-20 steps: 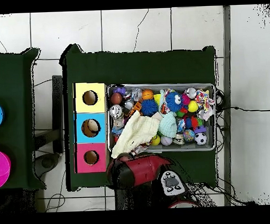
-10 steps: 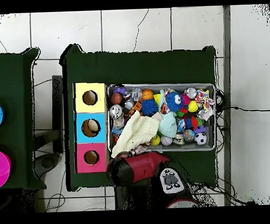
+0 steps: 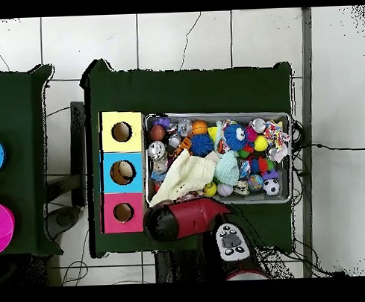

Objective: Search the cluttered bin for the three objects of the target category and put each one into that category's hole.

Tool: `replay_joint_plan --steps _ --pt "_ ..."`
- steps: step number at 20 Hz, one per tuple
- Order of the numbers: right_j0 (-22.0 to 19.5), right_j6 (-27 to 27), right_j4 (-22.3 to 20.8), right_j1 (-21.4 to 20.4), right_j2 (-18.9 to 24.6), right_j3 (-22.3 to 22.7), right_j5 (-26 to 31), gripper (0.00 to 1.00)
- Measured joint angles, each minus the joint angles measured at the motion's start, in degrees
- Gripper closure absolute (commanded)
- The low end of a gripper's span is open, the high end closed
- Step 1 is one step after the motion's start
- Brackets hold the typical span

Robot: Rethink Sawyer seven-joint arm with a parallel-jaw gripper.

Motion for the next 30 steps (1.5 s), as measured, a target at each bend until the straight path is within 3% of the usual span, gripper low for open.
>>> replay_joint_plan --steps 16,19,24,30 --pt "-3.2 0.0 1.9 -3.7 4.7 -6.8 -0.4 1.00" --pt "-4.1 0.0 1.9 -3.1 5.1 -7.4 -3.1 1.00" --pt "-5.6 0.0 0.8 -0.4 5.4 -7.5 -12.5 1.00" --pt "-5.9 0.0 0.4 1.3 5.4 -7.4 -17.0 1.00"
